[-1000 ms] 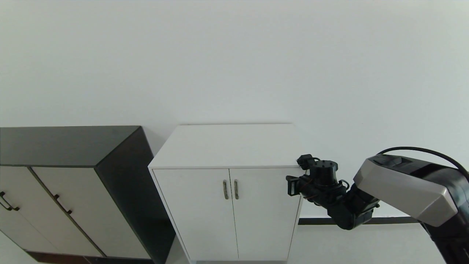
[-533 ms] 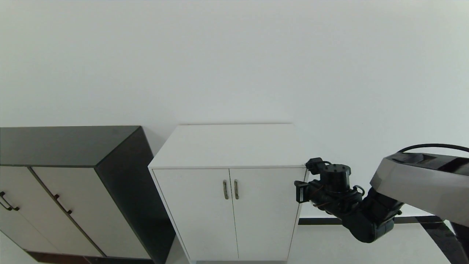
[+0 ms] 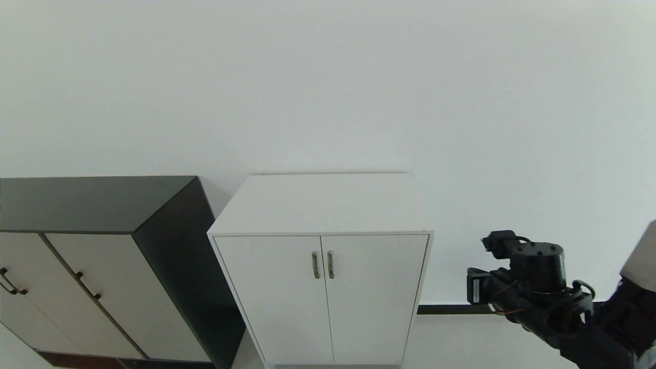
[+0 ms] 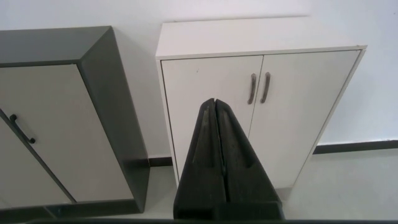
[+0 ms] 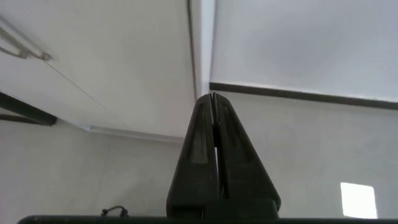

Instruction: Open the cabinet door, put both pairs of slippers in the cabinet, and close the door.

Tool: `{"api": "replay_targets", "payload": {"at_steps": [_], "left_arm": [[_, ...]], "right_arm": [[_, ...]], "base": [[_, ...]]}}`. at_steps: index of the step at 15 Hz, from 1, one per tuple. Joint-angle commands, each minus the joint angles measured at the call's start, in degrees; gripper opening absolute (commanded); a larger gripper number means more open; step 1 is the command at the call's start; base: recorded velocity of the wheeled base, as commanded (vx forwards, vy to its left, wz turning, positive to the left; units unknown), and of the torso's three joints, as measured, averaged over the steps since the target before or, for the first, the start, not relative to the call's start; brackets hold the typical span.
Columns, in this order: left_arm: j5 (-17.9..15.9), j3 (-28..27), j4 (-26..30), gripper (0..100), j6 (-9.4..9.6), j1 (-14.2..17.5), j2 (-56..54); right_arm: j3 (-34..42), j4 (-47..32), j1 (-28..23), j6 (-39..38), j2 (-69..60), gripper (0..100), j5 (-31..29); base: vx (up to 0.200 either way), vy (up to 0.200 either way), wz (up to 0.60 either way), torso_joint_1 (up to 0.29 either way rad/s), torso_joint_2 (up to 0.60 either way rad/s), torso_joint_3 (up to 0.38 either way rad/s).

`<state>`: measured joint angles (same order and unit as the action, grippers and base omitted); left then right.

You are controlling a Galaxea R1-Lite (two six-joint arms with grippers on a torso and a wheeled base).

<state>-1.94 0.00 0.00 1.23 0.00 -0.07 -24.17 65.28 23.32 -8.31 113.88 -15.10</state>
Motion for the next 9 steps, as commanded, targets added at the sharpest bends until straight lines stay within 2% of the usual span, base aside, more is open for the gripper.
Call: {"api": "replay_targets", "payload": {"at_steps": [1,6,7,9], "left_arm": [[0.0,0.0,0.0,0,0.0,0.0,0.07],[0.0,0.0,0.0,0,0.0,0.0,0.07],[0.0,0.0,0.0,0,0.0,0.0,0.07],[0.0,0.0,0.0,0,0.0,0.0,0.07]], "right_arm": [[8.53,1.08,-0.82,0.05,-8.86,0,-0.54],[24.17,1.08,-2.23,0.05,-24.94,0,-0.45],[24.17,-2.53,-2.49,-0.56,-28.98,0,-0.63],[24.17,-14.48,-3.37,-0.39,-40.06,0,0.34]], "base": [[0.0,0.0,0.0,0.0,0.0,0.0],[0.0,0.0,0.0,0.0,0.0,0.0],[0.0,0.0,0.0,0.0,0.0,0.0],[0.0,0.0,0.0,0.0,0.0,0.0]]}}
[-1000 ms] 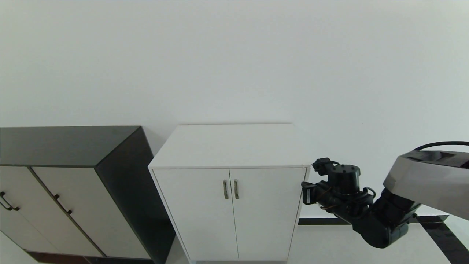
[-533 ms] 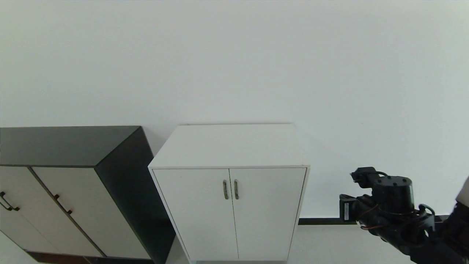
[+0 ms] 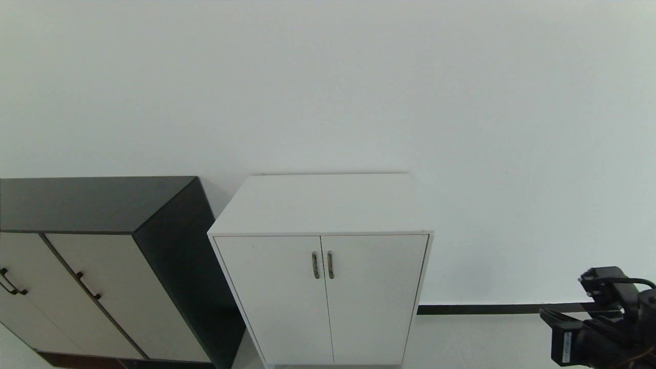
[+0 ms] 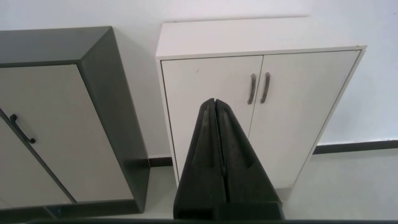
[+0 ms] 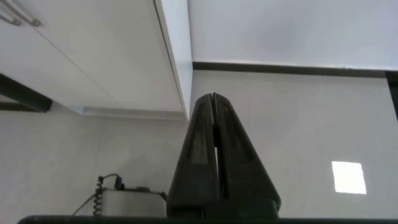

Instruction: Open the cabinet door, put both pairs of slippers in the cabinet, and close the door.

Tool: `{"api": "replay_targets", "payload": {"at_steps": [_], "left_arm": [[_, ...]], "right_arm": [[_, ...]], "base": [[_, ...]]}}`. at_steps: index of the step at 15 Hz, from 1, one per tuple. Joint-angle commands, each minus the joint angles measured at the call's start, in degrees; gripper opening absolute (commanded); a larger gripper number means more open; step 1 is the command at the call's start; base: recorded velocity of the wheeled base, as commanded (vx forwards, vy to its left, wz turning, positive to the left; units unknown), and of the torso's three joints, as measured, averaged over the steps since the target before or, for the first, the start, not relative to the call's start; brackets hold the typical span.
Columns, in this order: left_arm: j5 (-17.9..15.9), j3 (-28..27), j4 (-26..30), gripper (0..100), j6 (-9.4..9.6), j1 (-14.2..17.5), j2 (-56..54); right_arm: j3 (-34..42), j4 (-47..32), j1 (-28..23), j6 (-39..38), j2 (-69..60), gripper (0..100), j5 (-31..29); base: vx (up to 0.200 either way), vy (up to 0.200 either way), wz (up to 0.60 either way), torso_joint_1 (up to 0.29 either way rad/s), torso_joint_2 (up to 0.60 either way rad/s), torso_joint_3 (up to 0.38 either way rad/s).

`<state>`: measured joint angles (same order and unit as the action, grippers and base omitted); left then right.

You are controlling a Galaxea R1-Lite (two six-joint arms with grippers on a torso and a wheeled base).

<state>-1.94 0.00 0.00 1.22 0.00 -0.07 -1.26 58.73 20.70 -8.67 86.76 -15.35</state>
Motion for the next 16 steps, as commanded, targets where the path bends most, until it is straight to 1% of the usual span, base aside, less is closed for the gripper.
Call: {"api": "replay_targets", "payload": {"at_steps": [1,3,4,6,7,8,10,11,12,13,14,16], "left_arm": [[0.0,0.0,0.0,0,0.01,0.0,0.07],[0.0,0.0,0.0,0,0.01,0.0,0.07],[0.0,0.0,0.0,0,0.01,0.0,0.07],[0.0,0.0,0.0,0,0.01,0.0,0.07],[0.0,0.0,0.0,0,0.01,0.0,0.07],[0.0,0.0,0.0,0,0.01,0.0,0.07],[0.0,0.0,0.0,0,0.01,0.0,0.07],[0.0,0.0,0.0,0,0.01,0.0,0.07],[0.0,0.0,0.0,0,0.01,0.0,0.07],[0.0,0.0,0.0,0,0.01,0.0,0.07],[0.0,0.0,0.0,0,0.01,0.0,0.07],[0.0,0.0,0.0,0,0.01,0.0,0.07]], "right_arm": [[1.26,-14.96,0.04,-0.3,-19.79,0,1.11],[1.26,-26.92,2.68,-0.3,-37.19,0,3.57],[1.26,-35.27,3.12,0.49,-47.03,0,4.8],[1.26,-49.59,5.4,4.62,-64.0,0,6.21],[1.26,-56.01,6.02,6.47,-71.03,0,6.38],[0.46,-59.7,5.49,5.94,-73.75,0,7.09],[0.46,-58.56,-3.39,5.42,-77.53,0,7.44],[0.46,-58.56,-9.54,5.59,-77.8,0,7.44],[0.46,-58.56,-18.94,5.68,-77.62,0,7.44],[0.55,-58.73,-25.71,6.03,-78.85,0,8.14],[0.82,-59.09,-30.19,7.61,-81.31,0,9.81],[0.99,-59.09,-29.58,8.14,-80.96,0,11.04]], "base": [[0.0,0.0,0.0,0.0,0.0,0.0],[0.0,0.0,0.0,0.0,0.0,0.0],[0.0,0.0,0.0,0.0,0.0,0.0],[0.0,0.0,0.0,0.0,0.0,0.0],[0.0,0.0,0.0,0.0,0.0,0.0],[0.0,0.0,0.0,0.0,0.0,0.0],[0.0,0.0,0.0,0.0,0.0,0.0],[0.0,0.0,0.0,0.0,0.0,0.0],[0.0,0.0,0.0,0.0,0.0,0.0],[0.0,0.0,0.0,0.0,0.0,0.0],[0.0,0.0,0.0,0.0,0.0,0.0],[0.0,0.0,0.0,0.0,0.0,0.0]]}}
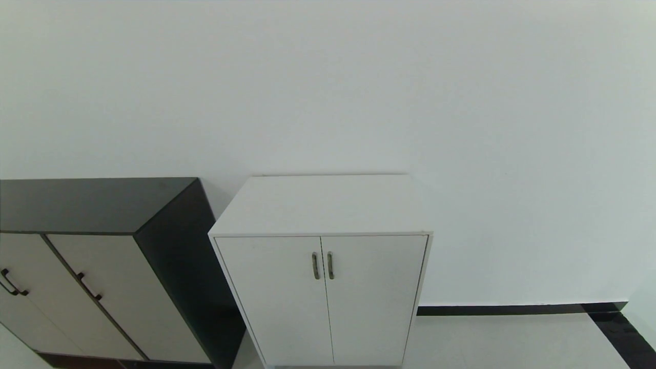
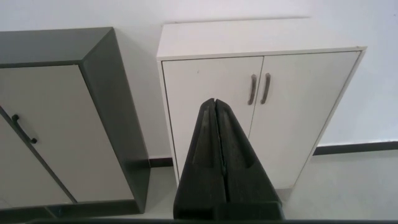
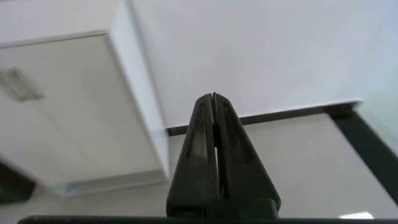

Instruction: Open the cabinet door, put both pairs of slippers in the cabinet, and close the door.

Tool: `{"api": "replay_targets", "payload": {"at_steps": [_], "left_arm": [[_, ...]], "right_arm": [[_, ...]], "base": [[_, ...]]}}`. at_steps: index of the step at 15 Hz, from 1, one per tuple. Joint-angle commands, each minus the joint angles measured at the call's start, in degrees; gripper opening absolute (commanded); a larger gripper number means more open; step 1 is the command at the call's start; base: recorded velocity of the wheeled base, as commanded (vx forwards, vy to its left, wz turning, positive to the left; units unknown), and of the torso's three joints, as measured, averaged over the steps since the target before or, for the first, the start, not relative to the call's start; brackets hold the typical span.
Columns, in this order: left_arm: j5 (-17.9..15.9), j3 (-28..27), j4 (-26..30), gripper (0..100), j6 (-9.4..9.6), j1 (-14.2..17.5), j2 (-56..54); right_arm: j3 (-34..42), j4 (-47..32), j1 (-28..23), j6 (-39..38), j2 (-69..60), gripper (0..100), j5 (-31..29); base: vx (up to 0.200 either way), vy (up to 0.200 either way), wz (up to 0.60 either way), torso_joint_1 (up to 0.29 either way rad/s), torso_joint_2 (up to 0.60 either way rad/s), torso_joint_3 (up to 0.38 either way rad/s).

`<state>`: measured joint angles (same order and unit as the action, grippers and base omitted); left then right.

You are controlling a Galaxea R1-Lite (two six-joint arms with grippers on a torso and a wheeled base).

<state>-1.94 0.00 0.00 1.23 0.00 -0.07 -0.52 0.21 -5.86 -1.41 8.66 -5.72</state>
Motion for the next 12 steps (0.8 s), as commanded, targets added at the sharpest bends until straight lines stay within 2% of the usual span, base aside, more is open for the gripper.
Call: {"api": "replay_targets", "payload": {"at_steps": [1,2,3,12], "left_arm": [[0.0,0.0,0.0,0,0.0,0.0,0.07],[0.0,0.0,0.0,0,0.0,0.0,0.07],[0.0,0.0,0.0,0,0.0,0.0,0.07],[0.09,0.0,0.0,0,-0.09,0.0,0.07]], "right_arm": [[0.44,-0.38,-3.01,1.85,-2.85,0,6.77],[0.44,-0.47,-0.46,2.12,-2.77,0,8.0],[0.52,-0.47,7.18,1.85,-4.79,0,7.83],[0.52,-0.38,6.04,2.47,-8.48,0,7.65]], "base": [[0.0,0.0,0.0,0.0,0.0,0.0],[0.0,0.0,0.0,0.0,0.0,0.0],[0.0,0.0,0.0,0.0,0.0,0.0],[0.0,0.0,0.0,0.0,0.0,0.0]]}}
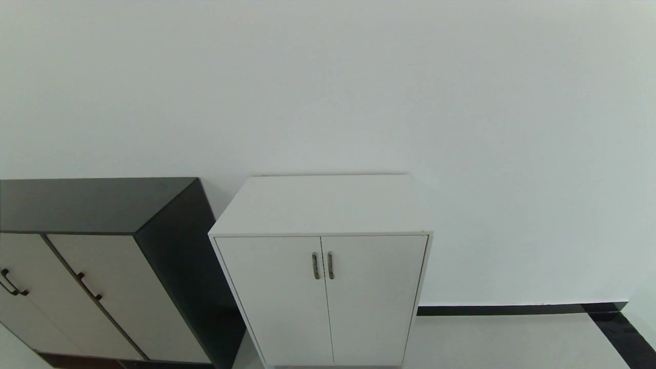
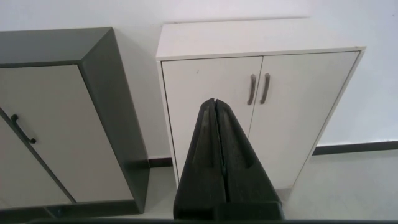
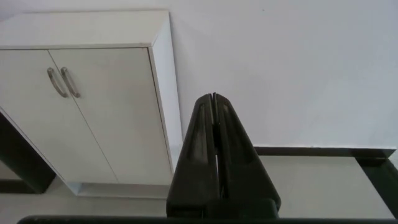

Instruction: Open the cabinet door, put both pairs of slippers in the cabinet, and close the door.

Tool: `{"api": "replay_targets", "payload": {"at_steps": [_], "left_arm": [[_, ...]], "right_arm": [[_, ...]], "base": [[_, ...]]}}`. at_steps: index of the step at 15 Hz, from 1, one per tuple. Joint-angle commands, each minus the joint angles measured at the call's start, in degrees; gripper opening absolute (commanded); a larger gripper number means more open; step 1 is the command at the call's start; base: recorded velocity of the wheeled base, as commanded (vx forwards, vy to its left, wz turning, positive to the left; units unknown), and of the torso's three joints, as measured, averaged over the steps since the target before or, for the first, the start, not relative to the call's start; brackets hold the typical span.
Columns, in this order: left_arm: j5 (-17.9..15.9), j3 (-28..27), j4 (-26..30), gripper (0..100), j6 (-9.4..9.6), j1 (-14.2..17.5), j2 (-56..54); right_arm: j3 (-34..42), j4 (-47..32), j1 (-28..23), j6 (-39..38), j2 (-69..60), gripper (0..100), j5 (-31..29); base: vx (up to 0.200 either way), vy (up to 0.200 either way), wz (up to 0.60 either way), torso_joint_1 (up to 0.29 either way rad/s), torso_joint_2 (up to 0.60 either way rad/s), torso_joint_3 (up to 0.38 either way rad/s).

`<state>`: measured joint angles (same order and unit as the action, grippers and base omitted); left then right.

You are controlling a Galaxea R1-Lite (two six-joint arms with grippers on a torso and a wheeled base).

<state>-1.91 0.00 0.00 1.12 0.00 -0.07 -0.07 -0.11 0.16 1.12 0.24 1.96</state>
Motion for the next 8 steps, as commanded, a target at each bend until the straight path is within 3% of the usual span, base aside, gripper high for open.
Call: {"api": "replay_targets", "payload": {"at_steps": [1,8], "left_arm": [[-0.02,0.0,0.0,0,0.02,0.0,0.07],[-0.02,0.0,0.0,0,0.02,0.0,0.07]], "right_arm": [[0.07,-0.07,0.02,0.11,-0.07,0,-0.03],[0.07,-0.15,0.02,-0.86,-0.07,0,-0.64]], "base": [[0.0,0.0,0.0,0.0,0.0,0.0],[0.0,0.0,0.0,0.0,0.0,0.0]]}}
